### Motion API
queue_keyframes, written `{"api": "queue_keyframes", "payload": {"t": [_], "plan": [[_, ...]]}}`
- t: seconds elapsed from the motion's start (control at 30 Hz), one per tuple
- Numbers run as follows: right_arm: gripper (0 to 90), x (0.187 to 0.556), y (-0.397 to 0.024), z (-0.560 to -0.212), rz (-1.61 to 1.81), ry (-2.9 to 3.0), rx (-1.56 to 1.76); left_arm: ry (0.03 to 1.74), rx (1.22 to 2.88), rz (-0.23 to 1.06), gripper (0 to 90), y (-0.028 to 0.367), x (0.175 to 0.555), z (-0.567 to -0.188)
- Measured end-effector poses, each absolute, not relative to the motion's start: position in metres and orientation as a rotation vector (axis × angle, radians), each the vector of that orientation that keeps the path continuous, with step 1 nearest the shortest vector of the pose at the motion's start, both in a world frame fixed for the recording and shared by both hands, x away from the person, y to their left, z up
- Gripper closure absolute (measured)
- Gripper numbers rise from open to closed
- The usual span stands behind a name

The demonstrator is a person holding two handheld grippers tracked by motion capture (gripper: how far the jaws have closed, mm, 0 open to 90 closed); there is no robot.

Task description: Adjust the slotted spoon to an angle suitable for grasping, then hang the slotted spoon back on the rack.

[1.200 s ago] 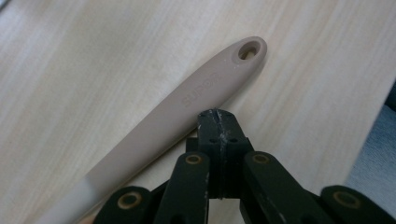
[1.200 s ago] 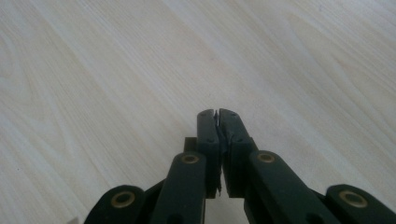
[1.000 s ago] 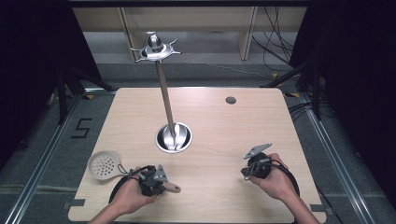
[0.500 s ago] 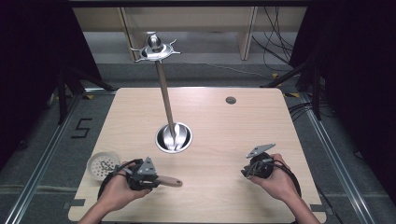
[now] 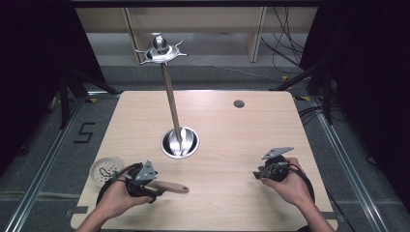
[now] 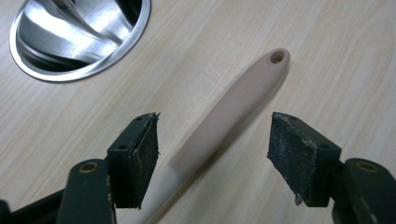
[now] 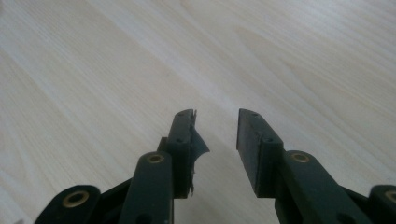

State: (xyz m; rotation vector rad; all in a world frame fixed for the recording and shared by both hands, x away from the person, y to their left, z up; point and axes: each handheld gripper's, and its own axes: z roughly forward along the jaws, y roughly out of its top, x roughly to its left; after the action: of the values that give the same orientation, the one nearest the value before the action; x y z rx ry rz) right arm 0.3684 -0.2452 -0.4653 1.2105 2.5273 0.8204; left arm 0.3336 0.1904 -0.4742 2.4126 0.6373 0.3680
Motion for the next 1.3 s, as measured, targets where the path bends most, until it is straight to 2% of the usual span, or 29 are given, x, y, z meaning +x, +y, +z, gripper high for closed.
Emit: {"api": "queue_keyframes", "payload": {"t": [0.27,0.43,0.7,0.8,0.83,0.93,1.3], "plan": [[66.6,0.368,-0.242,-0.462,0.828,2.536,1.205,0.619,2.428,0.372,31.8,0.190,0.332,-0.470],[65.5,0.370,-0.243,-0.461,0.841,2.535,1.192,0.583,2.483,0.342,36.8,0.185,0.336,-0.467],[64.8,0.372,-0.246,-0.461,0.864,2.514,1.190,0.396,2.652,0.325,41.9,0.164,0.353,-0.460],[64.5,0.371,-0.248,-0.457,0.835,2.519,1.171,0.353,2.676,0.309,44.1,0.161,0.358,-0.460],[64.4,0.369,-0.248,-0.455,0.834,2.517,1.183,0.336,2.647,0.267,44.4,0.157,0.360,-0.462],[64.3,0.365,-0.247,-0.453,0.837,2.511,1.192,0.211,2.746,0.260,45.6,0.155,0.367,-0.460],[64.2,0.366,-0.246,-0.455,0.836,2.514,1.169,0.131,2.871,0.147,47.2,0.152,0.379,-0.471]]}}
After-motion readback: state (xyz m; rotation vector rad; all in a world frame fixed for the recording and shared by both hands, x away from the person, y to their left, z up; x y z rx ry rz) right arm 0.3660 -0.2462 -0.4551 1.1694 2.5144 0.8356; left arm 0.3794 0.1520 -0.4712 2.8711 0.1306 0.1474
